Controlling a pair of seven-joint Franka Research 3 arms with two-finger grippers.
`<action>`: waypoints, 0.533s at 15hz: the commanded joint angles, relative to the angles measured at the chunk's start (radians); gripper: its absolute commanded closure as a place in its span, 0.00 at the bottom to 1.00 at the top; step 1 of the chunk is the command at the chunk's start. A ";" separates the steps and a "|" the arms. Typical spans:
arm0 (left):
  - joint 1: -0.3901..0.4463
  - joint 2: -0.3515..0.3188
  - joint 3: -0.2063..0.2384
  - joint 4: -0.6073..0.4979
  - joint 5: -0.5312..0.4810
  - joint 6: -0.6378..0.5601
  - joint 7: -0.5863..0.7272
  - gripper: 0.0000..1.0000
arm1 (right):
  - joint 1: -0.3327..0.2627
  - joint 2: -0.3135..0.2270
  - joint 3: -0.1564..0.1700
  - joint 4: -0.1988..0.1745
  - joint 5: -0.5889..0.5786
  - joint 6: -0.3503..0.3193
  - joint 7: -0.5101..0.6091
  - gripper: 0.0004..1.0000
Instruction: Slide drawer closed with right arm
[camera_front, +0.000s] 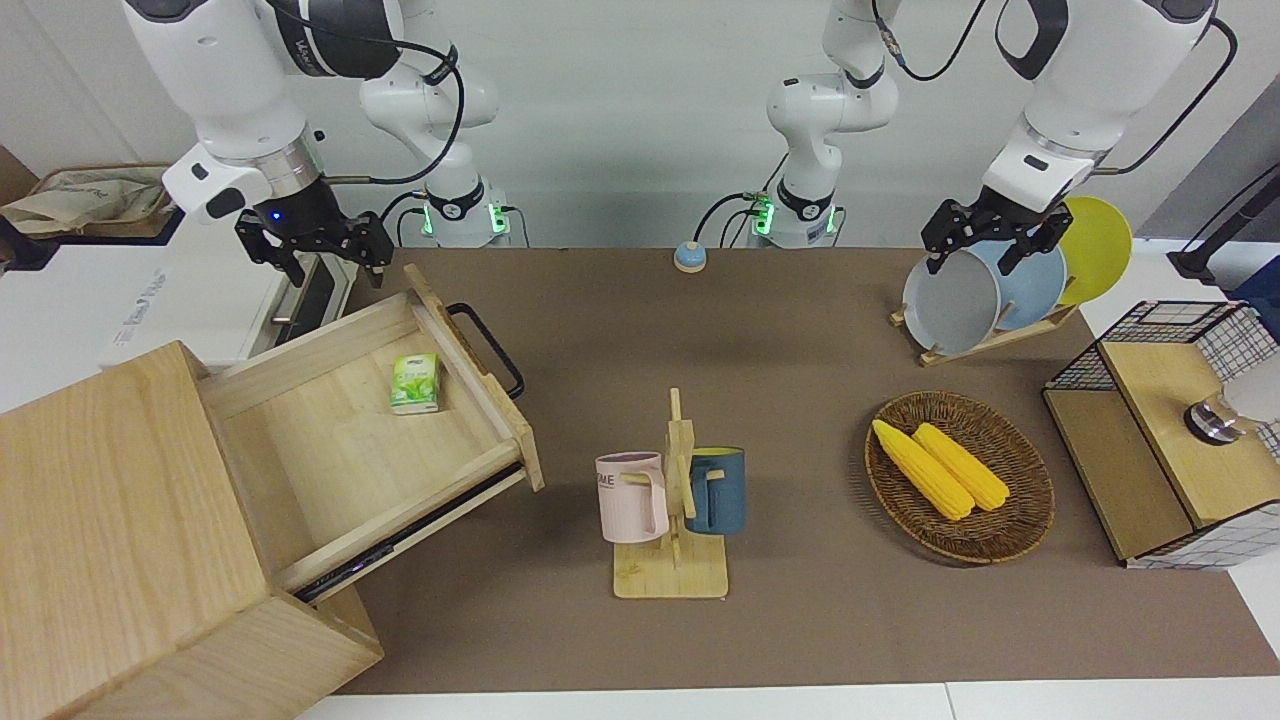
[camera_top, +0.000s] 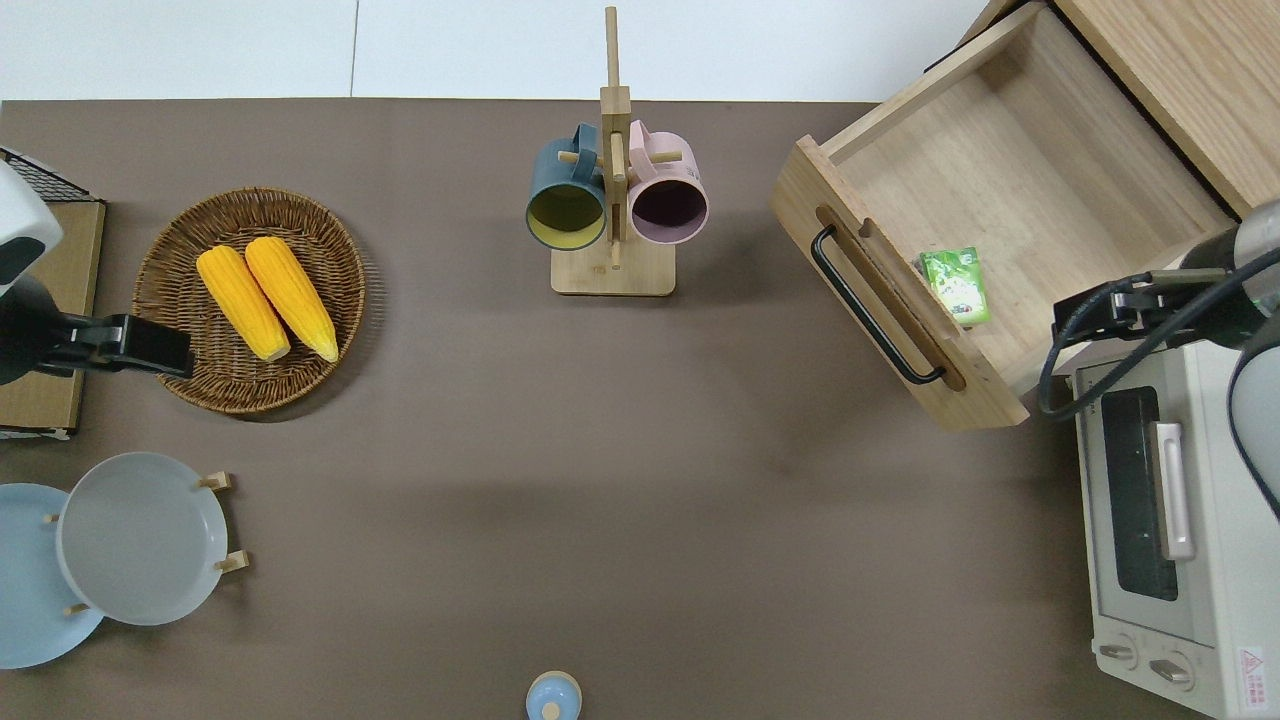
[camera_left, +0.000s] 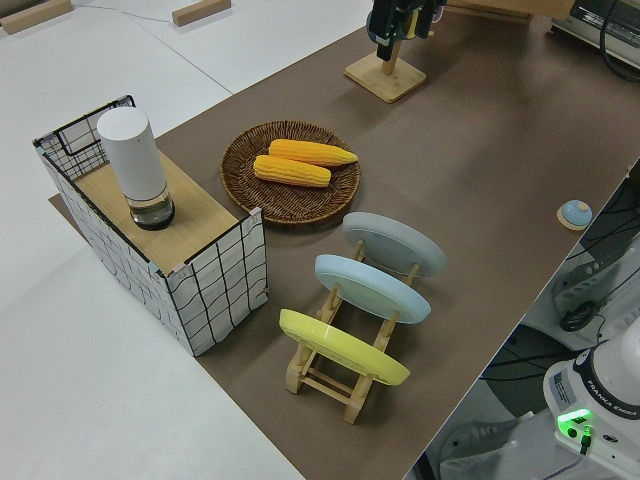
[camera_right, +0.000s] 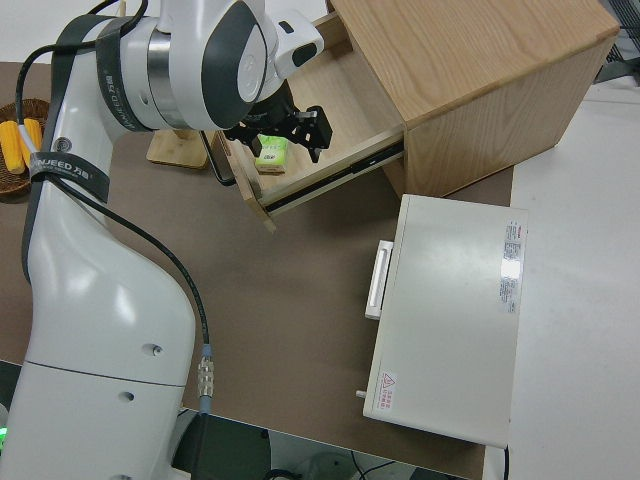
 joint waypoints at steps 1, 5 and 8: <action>-0.007 -0.004 0.000 0.010 0.018 -0.018 -0.010 0.01 | -0.005 0.000 0.007 0.000 -0.017 0.009 -0.014 0.01; -0.007 -0.004 0.000 0.010 0.018 -0.018 -0.010 0.01 | -0.005 -0.001 0.008 0.000 -0.008 0.009 -0.014 0.01; -0.007 -0.004 0.000 0.010 0.018 -0.018 -0.010 0.01 | -0.003 -0.001 0.010 0.002 -0.008 0.011 -0.010 0.01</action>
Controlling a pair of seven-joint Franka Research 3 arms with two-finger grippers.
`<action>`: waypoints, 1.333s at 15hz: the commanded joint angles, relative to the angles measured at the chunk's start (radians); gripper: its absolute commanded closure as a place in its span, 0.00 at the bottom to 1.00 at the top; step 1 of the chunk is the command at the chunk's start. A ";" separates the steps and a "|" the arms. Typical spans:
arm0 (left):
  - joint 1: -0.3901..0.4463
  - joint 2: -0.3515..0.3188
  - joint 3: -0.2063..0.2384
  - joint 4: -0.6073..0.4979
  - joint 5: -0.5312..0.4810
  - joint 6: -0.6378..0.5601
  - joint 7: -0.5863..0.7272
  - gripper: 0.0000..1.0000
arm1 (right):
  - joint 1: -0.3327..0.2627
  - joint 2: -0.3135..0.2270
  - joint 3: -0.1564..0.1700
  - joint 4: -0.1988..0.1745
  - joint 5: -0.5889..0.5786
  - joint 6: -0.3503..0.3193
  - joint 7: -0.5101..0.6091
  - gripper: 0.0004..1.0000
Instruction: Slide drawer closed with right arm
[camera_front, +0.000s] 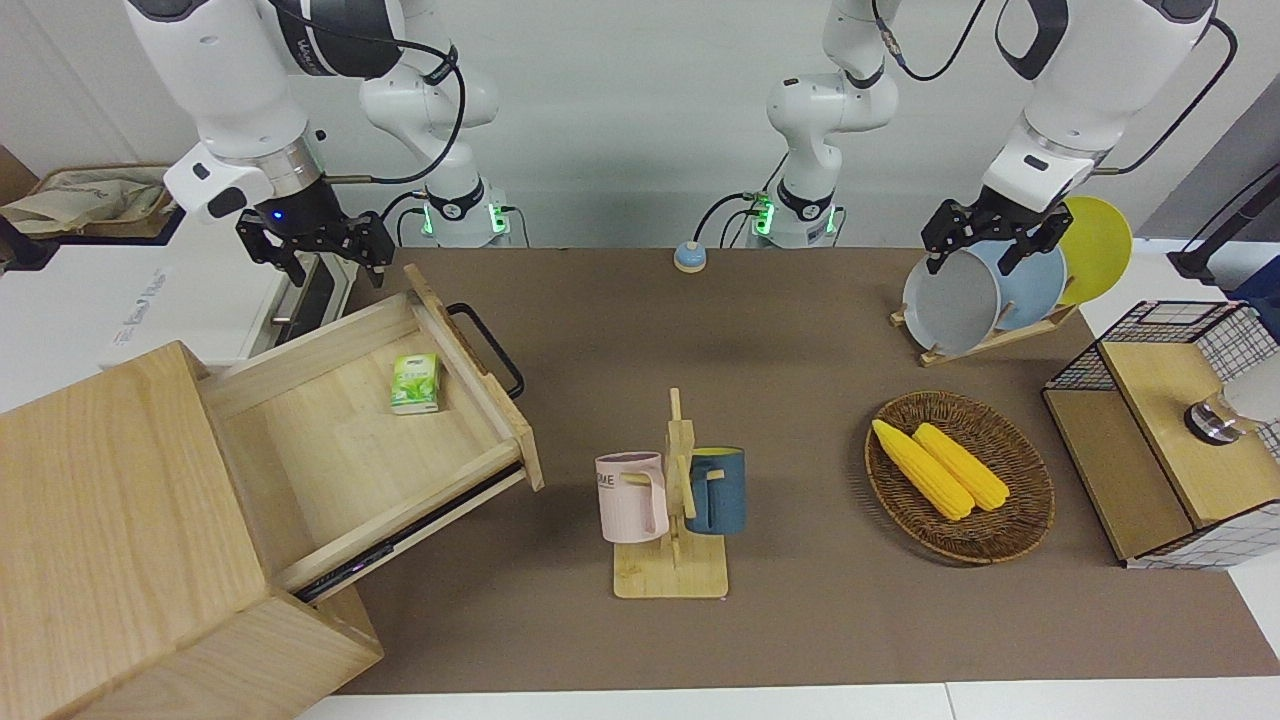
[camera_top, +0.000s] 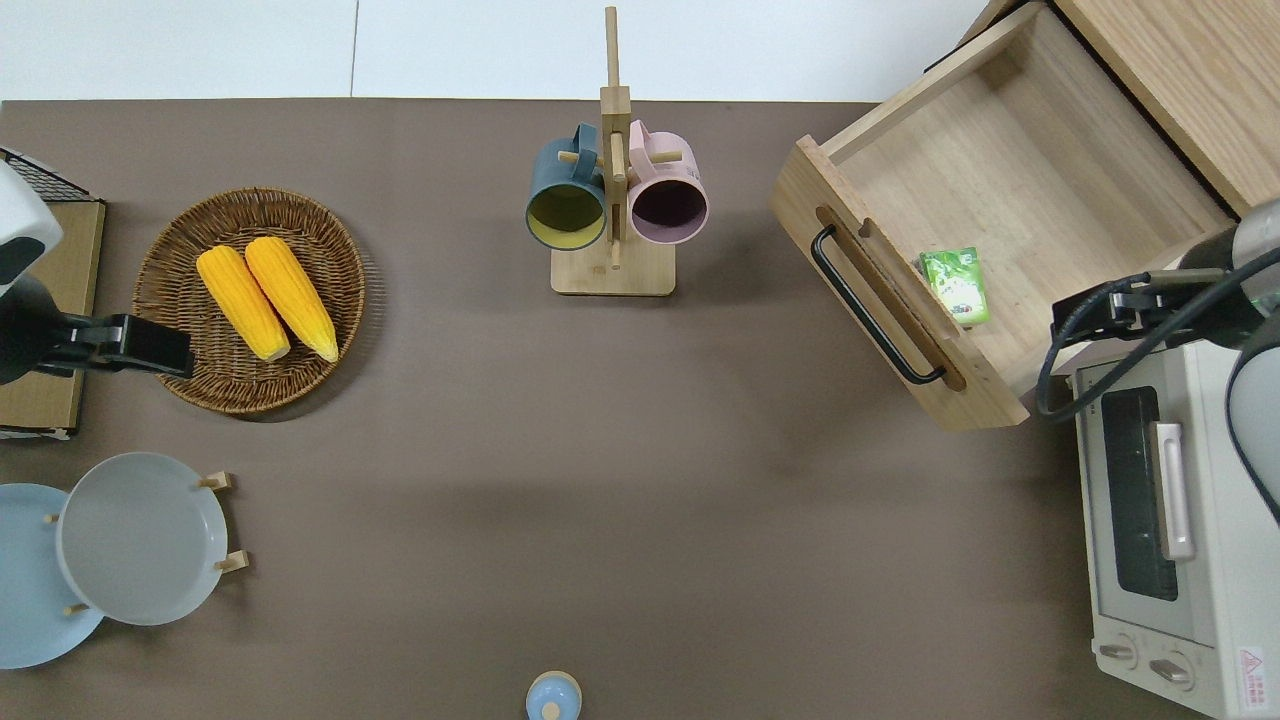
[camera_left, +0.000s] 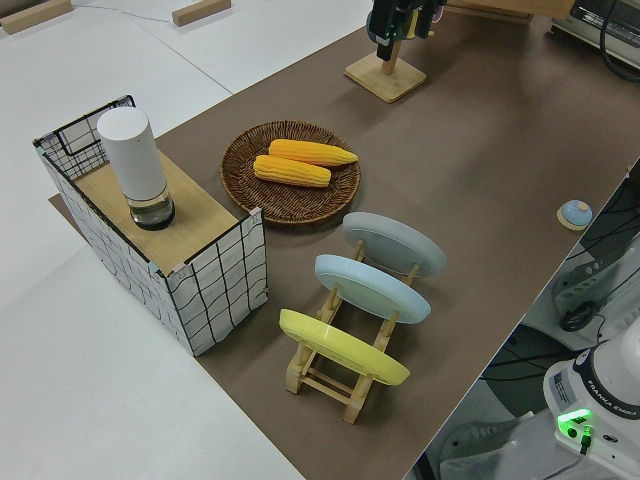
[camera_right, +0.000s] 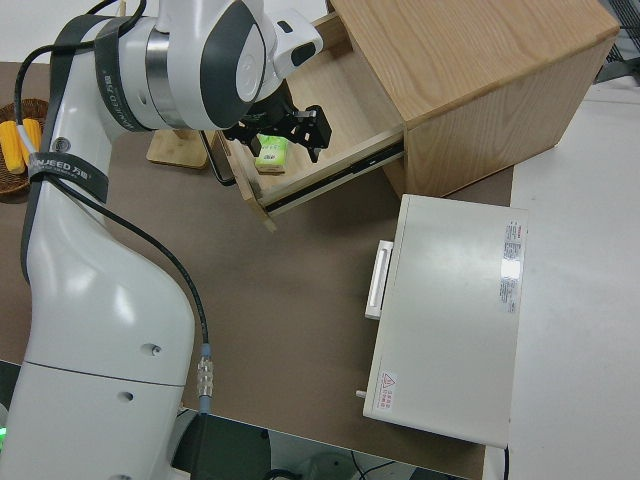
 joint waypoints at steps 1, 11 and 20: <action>-0.007 -0.004 0.000 0.010 0.018 -0.018 -0.010 0.01 | -0.002 -0.001 0.006 0.001 -0.006 0.011 -0.010 0.01; -0.007 -0.004 0.000 0.010 0.018 -0.018 -0.010 0.01 | 0.017 -0.001 0.006 0.013 -0.002 0.003 -0.019 0.41; -0.007 -0.004 0.000 0.010 0.018 -0.018 -0.010 0.01 | 0.020 -0.001 0.004 0.015 -0.002 -0.014 -0.022 1.00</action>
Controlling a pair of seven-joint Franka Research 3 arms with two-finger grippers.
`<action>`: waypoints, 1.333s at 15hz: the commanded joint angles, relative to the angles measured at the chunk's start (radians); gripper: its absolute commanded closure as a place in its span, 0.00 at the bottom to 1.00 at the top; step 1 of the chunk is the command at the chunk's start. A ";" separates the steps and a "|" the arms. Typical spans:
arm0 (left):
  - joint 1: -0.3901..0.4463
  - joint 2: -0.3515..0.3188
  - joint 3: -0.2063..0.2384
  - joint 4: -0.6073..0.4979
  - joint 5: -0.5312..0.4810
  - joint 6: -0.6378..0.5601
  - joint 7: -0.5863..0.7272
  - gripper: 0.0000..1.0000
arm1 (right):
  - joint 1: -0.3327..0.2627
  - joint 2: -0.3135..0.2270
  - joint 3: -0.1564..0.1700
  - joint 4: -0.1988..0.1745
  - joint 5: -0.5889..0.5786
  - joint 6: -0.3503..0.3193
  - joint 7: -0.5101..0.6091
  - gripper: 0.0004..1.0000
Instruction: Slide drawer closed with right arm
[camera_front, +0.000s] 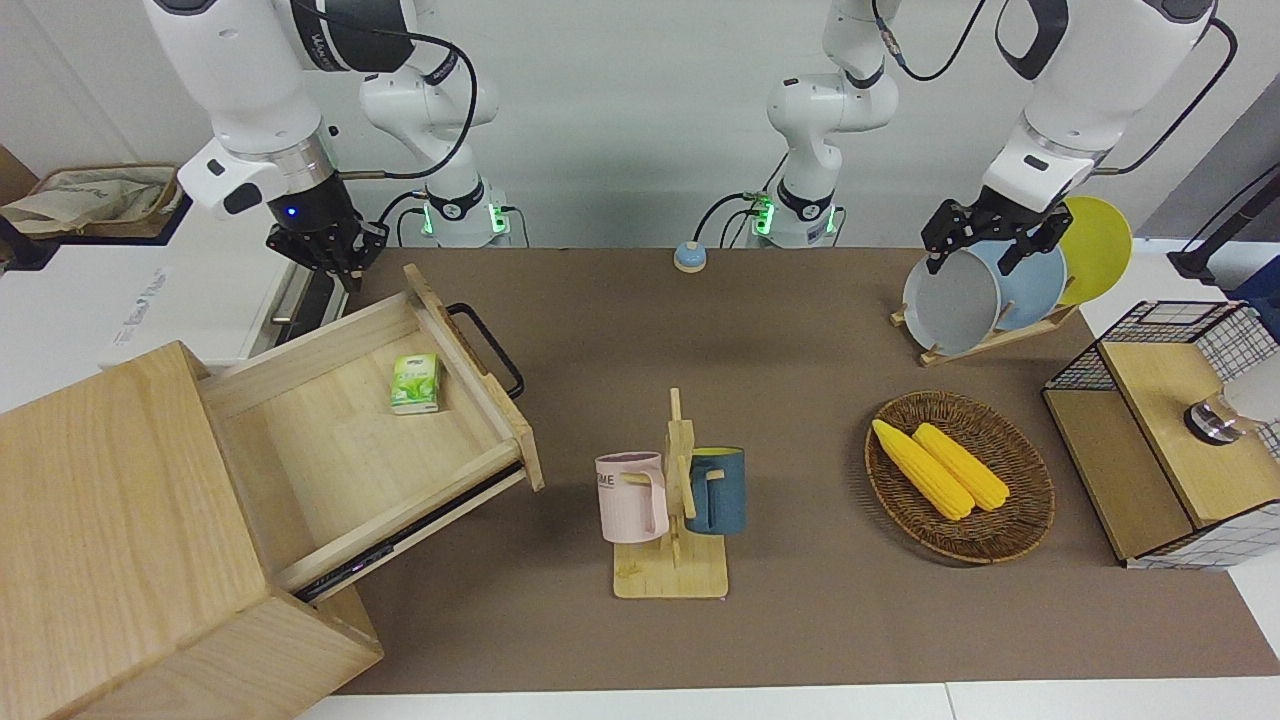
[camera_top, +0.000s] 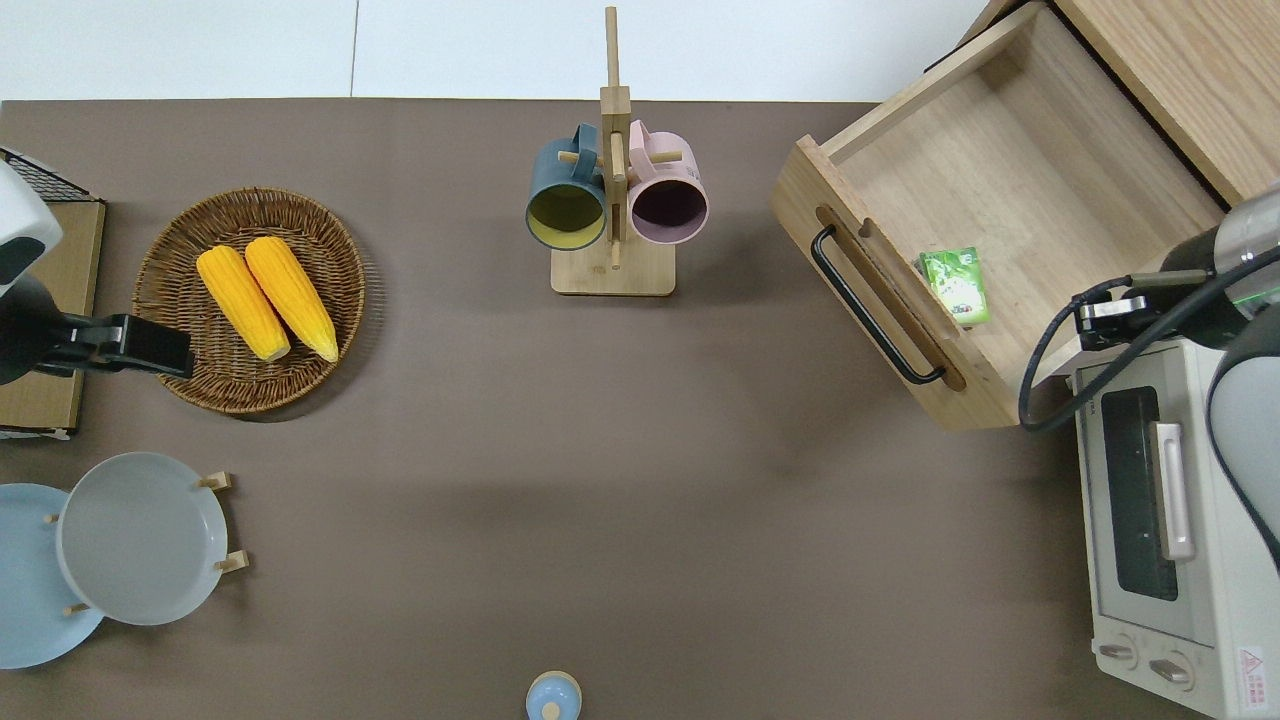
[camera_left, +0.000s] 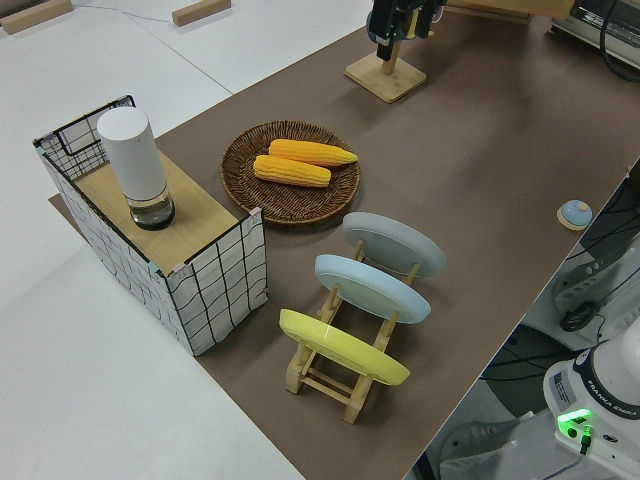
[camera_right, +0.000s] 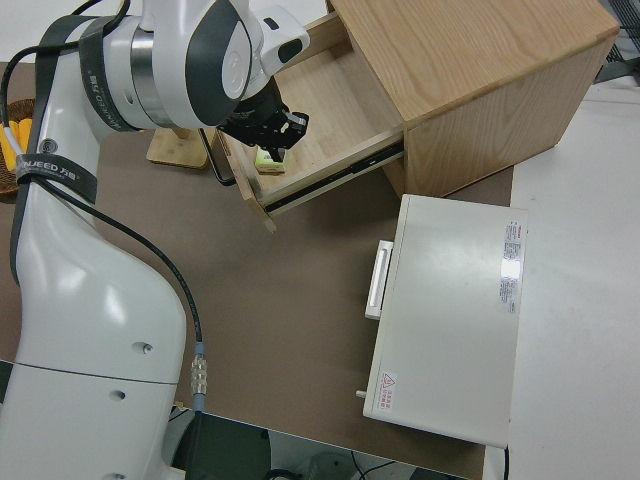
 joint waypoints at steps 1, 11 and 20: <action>-0.007 -0.004 0.000 0.010 0.018 -0.018 -0.010 0.01 | 0.002 -0.003 -0.002 0.008 -0.007 -0.027 -0.021 1.00; -0.007 -0.003 0.000 0.010 0.018 -0.018 -0.010 0.01 | 0.066 -0.011 0.016 0.114 -0.004 -0.133 0.060 1.00; -0.007 -0.004 0.000 0.010 0.018 -0.018 -0.010 0.01 | 0.278 0.023 0.027 0.145 0.011 -0.063 0.497 1.00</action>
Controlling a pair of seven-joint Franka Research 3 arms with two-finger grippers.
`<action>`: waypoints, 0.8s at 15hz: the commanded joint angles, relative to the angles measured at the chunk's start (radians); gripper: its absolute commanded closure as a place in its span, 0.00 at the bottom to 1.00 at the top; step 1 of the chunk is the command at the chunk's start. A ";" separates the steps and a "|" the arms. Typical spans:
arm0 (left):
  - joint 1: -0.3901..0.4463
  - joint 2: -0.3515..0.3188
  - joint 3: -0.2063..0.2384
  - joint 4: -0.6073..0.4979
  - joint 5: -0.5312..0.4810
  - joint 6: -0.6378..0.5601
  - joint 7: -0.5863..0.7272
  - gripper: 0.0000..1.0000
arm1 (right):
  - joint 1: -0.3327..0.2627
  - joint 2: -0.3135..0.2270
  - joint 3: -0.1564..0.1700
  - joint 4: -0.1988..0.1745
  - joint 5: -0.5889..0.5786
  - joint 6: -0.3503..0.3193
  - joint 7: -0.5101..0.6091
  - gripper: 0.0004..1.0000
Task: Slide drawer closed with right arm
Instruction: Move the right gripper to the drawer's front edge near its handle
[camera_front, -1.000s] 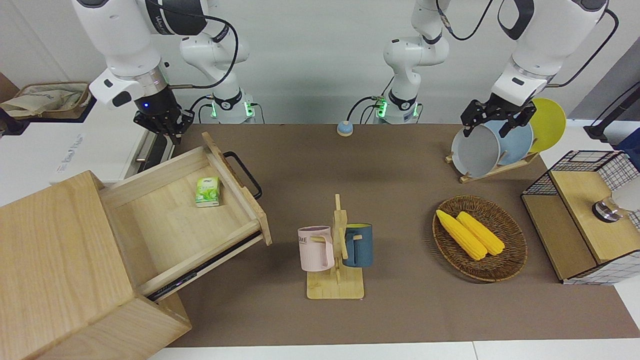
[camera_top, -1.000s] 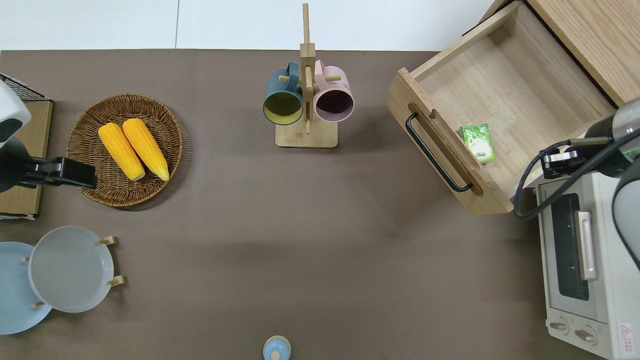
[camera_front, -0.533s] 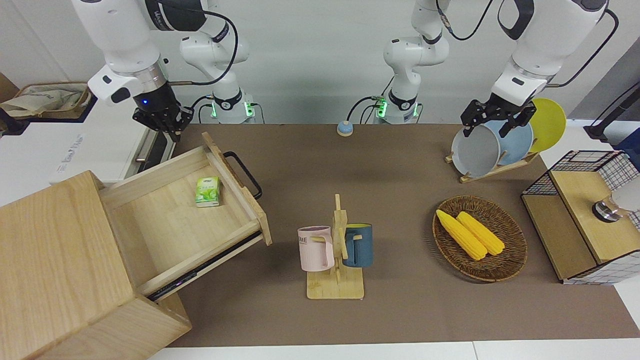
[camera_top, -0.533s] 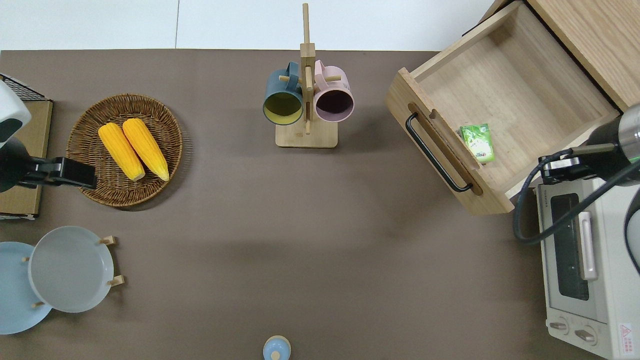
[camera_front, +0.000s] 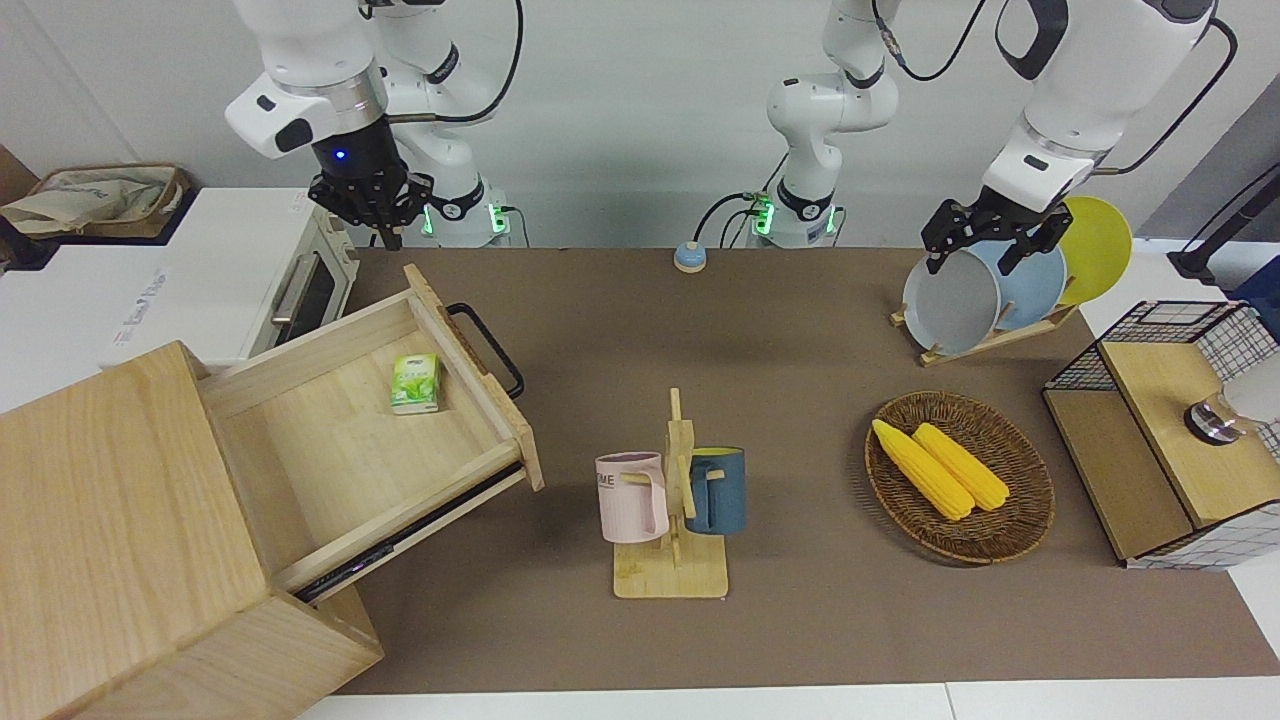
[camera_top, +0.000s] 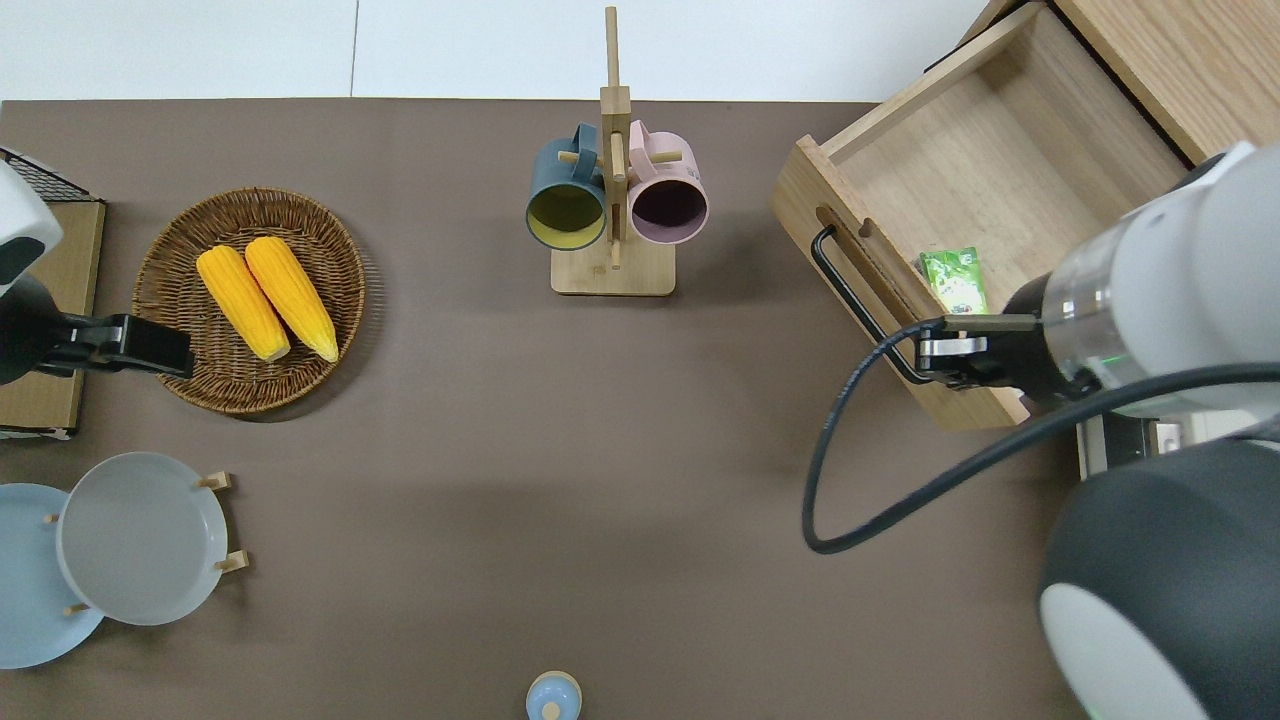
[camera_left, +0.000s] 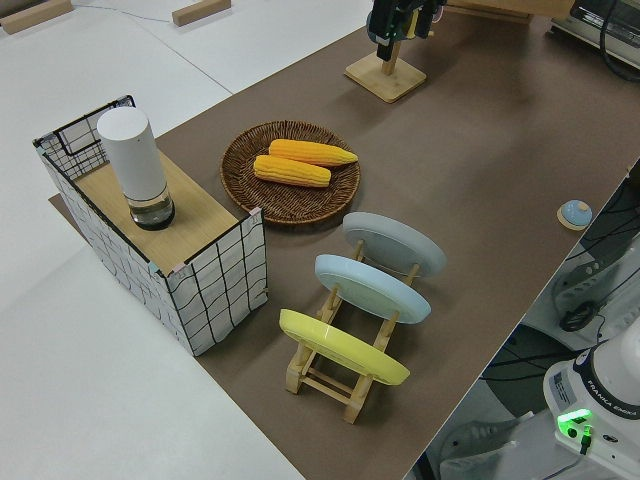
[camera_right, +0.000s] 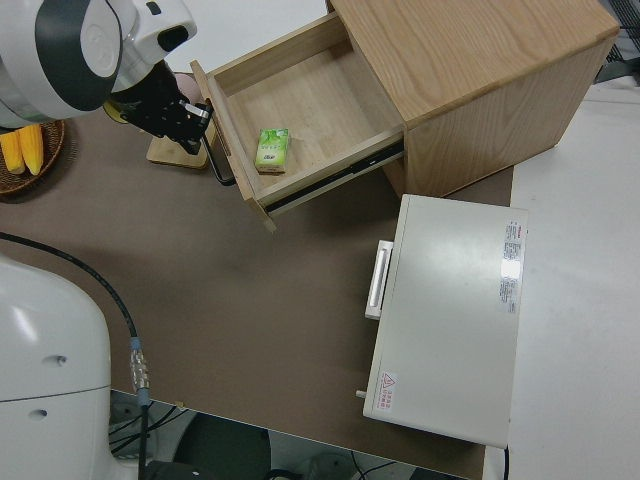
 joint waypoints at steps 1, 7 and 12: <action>-0.007 -0.004 0.000 0.010 0.018 -0.018 -0.010 0.01 | 0.064 0.042 -0.001 0.017 0.010 0.042 0.167 1.00; -0.007 -0.004 0.000 0.010 0.018 -0.018 -0.010 0.01 | 0.092 0.145 -0.002 0.014 0.010 0.103 0.319 1.00; -0.007 -0.004 0.000 0.010 0.018 -0.018 -0.010 0.01 | 0.107 0.197 -0.002 0.008 0.013 0.111 0.512 1.00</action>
